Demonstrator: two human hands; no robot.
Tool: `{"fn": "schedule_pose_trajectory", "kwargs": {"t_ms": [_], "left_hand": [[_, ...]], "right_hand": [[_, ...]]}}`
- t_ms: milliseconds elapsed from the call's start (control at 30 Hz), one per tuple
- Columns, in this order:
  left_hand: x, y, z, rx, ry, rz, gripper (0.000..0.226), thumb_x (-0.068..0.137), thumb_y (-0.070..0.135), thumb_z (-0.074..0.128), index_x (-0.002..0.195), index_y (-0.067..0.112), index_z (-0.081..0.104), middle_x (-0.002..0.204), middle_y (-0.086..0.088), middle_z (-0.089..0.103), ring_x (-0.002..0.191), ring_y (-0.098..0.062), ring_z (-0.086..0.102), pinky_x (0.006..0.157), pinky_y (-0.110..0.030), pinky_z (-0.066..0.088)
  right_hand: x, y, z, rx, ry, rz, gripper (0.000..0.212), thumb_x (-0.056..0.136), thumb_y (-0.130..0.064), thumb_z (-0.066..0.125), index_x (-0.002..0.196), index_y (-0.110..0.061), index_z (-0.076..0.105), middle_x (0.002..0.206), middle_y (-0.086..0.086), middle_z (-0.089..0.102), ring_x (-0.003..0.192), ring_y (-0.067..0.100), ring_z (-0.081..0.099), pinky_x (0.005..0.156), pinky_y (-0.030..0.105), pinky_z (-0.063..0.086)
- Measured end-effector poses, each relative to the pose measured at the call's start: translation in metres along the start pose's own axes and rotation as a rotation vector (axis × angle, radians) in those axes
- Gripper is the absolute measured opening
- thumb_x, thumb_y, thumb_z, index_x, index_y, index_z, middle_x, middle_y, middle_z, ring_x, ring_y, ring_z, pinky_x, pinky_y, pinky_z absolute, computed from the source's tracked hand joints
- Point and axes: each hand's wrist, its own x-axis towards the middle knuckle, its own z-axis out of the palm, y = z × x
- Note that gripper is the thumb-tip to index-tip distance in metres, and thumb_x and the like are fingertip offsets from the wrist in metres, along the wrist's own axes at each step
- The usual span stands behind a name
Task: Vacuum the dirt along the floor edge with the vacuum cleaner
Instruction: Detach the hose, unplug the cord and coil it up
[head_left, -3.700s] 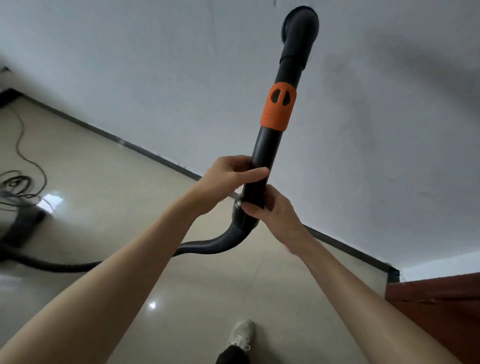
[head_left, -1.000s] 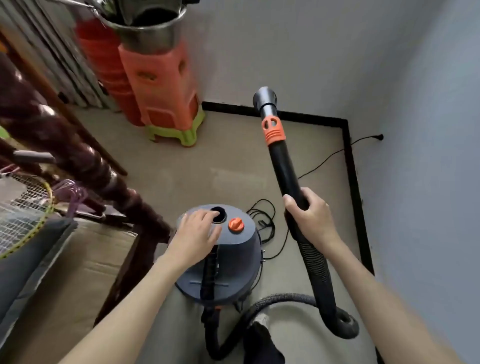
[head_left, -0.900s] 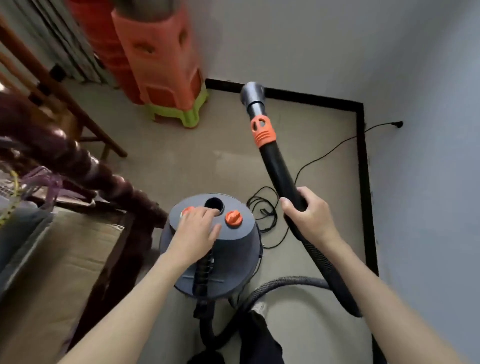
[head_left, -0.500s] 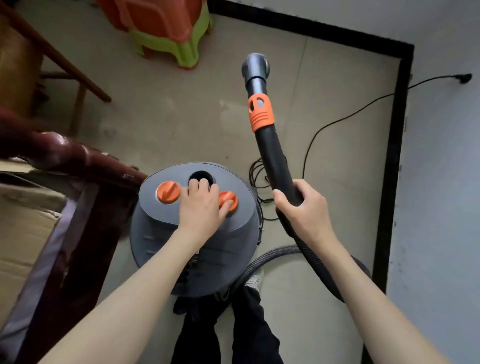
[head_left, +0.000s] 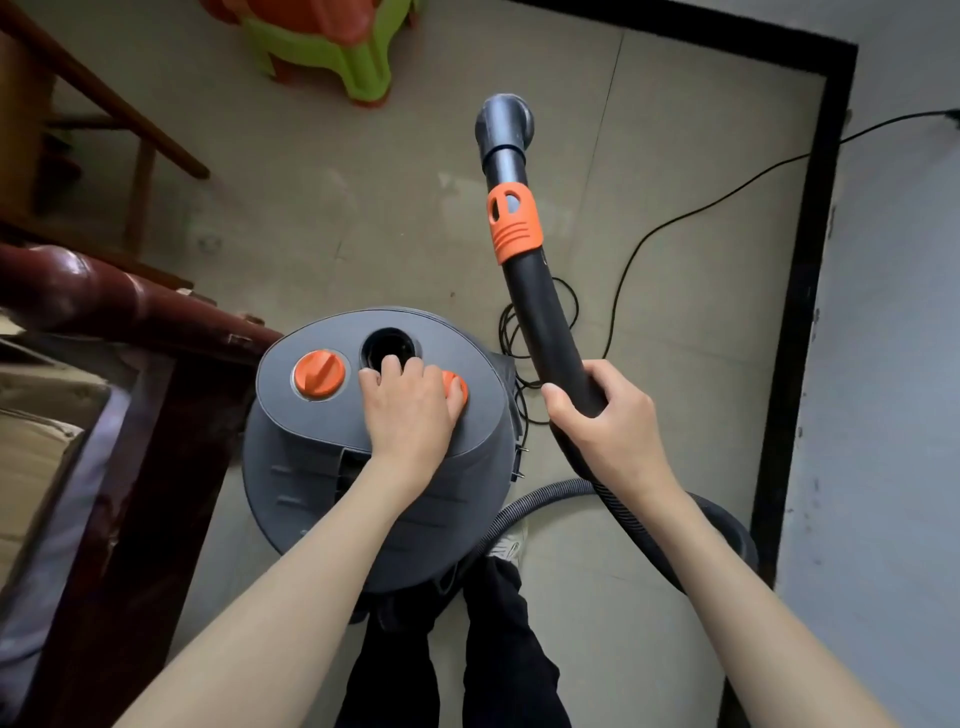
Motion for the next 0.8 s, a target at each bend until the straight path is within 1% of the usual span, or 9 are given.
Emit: {"fn": "schedule_pose_trajectory", "kwargs": {"t_ms": [100, 267, 367, 467, 567, 600, 667, 733, 800], "left_hand": [[0.000, -0.001, 0.006, -0.052, -0.039, -0.052, 0.044, 0.098, 0.041, 0.035, 0.087, 0.010, 0.065, 0.085, -0.006, 0.060, 0.088, -0.027, 0.047, 0.072, -0.038, 0.025], [-0.008, -0.024, -0.004, -0.197, -0.050, 0.014, 0.039, 0.098, 0.045, 0.040, 0.093, 0.012, 0.060, 0.092, -0.005, 0.058, 0.093, -0.027, 0.047, 0.077, -0.037, 0.027], [-0.015, -0.035, -0.033, -0.450, 0.058, 0.017, 0.030, 0.095, 0.036, 0.053, 0.106, 0.009, 0.059, 0.101, -0.008, 0.057, 0.096, -0.030, 0.049, 0.080, -0.038, 0.030], [-0.023, -0.042, -0.075, -0.596, 0.242, 0.111, 0.036, 0.089, 0.028, 0.062, 0.118, 0.008, 0.055, 0.114, -0.011, 0.053, 0.103, -0.030, 0.047, 0.085, -0.037, 0.031], [-0.032, -0.047, -0.120, -0.470, 0.380, 0.350, 0.049, 0.083, 0.039, 0.060, 0.126, 0.019, 0.050, 0.129, -0.013, 0.051, 0.120, -0.029, 0.038, 0.096, -0.044, 0.029], [-0.034, -0.048, -0.134, -0.398, 0.371, 0.445, 0.052, 0.080, 0.041, 0.064, 0.127, 0.022, 0.053, 0.133, -0.013, 0.051, 0.127, -0.030, 0.035, 0.100, -0.048, 0.027], [-0.037, -0.051, -0.159, -0.275, 0.263, 0.592, 0.056, 0.073, 0.040, 0.075, 0.125, 0.022, 0.060, 0.132, -0.009, 0.055, 0.135, -0.034, 0.036, 0.106, -0.059, 0.021], [-0.038, -0.053, -0.180, -0.204, 0.163, 0.659, 0.052, 0.075, 0.039, 0.076, 0.122, 0.021, 0.062, 0.122, -0.005, 0.060, 0.130, -0.031, 0.044, 0.111, -0.063, 0.009], [-0.041, -0.055, -0.195, -0.186, 0.181, 0.712, 0.043, 0.079, 0.035, 0.073, 0.117, 0.018, 0.064, 0.110, -0.006, 0.061, 0.114, -0.031, 0.054, 0.112, -0.059, 0.011]], "right_hand": [[-0.002, 0.000, -0.001, -0.003, -0.006, -0.010, 0.015, 0.084, -0.025, 0.071, 0.081, -0.028, 0.057, 0.066, -0.019, 0.059, 0.067, -0.008, 0.054, 0.060, 0.008, 0.039], [-0.005, -0.005, -0.006, -0.040, -0.049, -0.021, 0.013, 0.083, -0.028, 0.071, 0.085, -0.021, 0.061, 0.068, -0.016, 0.060, 0.066, -0.004, 0.053, 0.062, 0.011, 0.040], [-0.009, -0.017, -0.011, -0.064, -0.098, -0.035, 0.016, 0.083, -0.031, 0.071, 0.086, -0.018, 0.062, 0.067, -0.011, 0.058, 0.064, 0.004, 0.050, 0.063, 0.018, 0.039], [-0.014, -0.033, -0.019, -0.081, -0.172, -0.080, 0.015, 0.084, -0.032, 0.072, 0.084, -0.022, 0.061, 0.066, -0.010, 0.057, 0.061, 0.002, 0.049, 0.059, 0.017, 0.038], [-0.025, -0.051, -0.029, -0.112, -0.242, -0.106, 0.012, 0.084, -0.033, 0.073, 0.084, -0.030, 0.061, 0.066, -0.011, 0.060, 0.060, 0.002, 0.050, 0.062, 0.022, 0.042], [-0.030, -0.059, -0.033, -0.110, -0.264, -0.110, 0.012, 0.084, -0.032, 0.073, 0.083, -0.033, 0.061, 0.067, -0.011, 0.061, 0.061, 0.003, 0.051, 0.063, 0.024, 0.043], [-0.041, -0.076, -0.042, -0.117, -0.307, -0.130, 0.015, 0.083, -0.031, 0.073, 0.079, -0.037, 0.060, 0.065, -0.014, 0.060, 0.061, 0.002, 0.051, 0.062, 0.026, 0.043], [-0.051, -0.093, -0.050, -0.145, -0.333, -0.167, 0.016, 0.082, -0.030, 0.074, 0.075, -0.036, 0.060, 0.060, -0.015, 0.056, 0.058, 0.003, 0.049, 0.059, 0.025, 0.041], [-0.062, -0.107, -0.058, -0.169, -0.329, -0.200, 0.016, 0.082, -0.032, 0.074, 0.074, -0.036, 0.060, 0.058, -0.017, 0.056, 0.057, 0.004, 0.050, 0.058, 0.025, 0.040]]}}
